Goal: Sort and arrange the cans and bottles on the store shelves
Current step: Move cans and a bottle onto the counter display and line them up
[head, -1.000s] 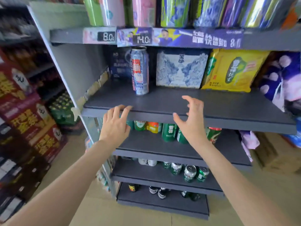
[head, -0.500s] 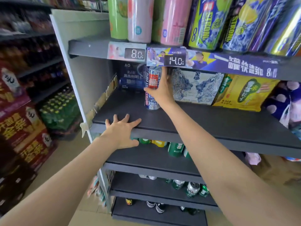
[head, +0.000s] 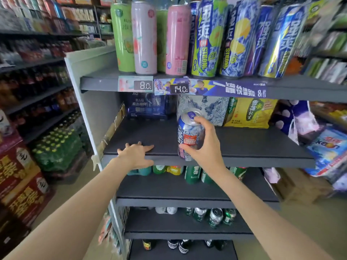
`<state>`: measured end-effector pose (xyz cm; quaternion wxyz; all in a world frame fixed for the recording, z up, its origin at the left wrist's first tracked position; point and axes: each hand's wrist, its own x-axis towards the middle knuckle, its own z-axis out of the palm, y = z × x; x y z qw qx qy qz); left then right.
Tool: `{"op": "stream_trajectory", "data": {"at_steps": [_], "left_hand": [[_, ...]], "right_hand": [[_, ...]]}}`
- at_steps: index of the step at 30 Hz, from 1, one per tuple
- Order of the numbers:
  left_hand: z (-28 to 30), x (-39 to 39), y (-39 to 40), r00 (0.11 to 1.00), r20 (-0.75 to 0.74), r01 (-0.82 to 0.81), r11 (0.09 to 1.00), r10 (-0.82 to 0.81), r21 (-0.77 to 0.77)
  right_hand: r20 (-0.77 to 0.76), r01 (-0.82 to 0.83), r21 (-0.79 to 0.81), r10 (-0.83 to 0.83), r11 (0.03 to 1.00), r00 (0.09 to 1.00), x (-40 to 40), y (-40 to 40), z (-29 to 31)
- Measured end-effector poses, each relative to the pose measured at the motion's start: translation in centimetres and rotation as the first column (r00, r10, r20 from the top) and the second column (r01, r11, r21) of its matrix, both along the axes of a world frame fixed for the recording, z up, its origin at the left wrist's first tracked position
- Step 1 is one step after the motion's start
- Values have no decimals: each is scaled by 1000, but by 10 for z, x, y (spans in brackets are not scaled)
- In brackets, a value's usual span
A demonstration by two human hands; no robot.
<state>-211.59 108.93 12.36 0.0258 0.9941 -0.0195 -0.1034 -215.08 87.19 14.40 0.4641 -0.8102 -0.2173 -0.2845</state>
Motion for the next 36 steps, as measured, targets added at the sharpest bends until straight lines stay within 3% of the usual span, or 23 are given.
{"op": "stream_trajectory", "data": {"at_steps": [2, 4, 7, 9, 11, 15, 22, 28, 33, 36], "left_hand": [[9, -2, -5, 993, 112, 28, 997, -20, -67], [23, -9, -16, 926, 374, 120, 981, -55, -154], [53, -22, -32, 621, 771, 433, 882, -141, -187], [77, -24, -40, 399, 902, 559, 823, -162, -100], [103, -21, -50, 322, 939, 590, 802, -122, -98], [140, -6, -69, 319, 946, 554, 822, -58, -136], [176, 21, -112, 356, 934, 415, 888, 42, -198], [186, 47, -145, 301, 954, 350, 929, 8, -118], [170, 71, -144, 270, 962, 315, 941, 35, -123], [167, 75, -142, 266, 963, 330, 936, 34, -124]], "right_hand": [[-26, -4, -70, 2, 998, 1000, -16, -22, 4], [-4, 14, -79, -14, 997, 1000, -29, -43, 12], [85, 49, 15, -50, 999, 995, -40, -67, 37], [169, 52, 80, -65, 995, 983, -39, -77, 60], [233, 27, 161, -65, 987, 970, -36, -82, 86], [306, -42, 285, -49, 957, 951, -23, -86, 138], [308, 151, 267, -233, 952, 922, 24, -103, 201], [156, 212, 303, -268, 929, 951, 56, -118, 198], [186, 166, 240, -213, 956, 959, 73, -120, 190], [82, 147, 174, -163, 974, 983, 71, -134, 173]]}}
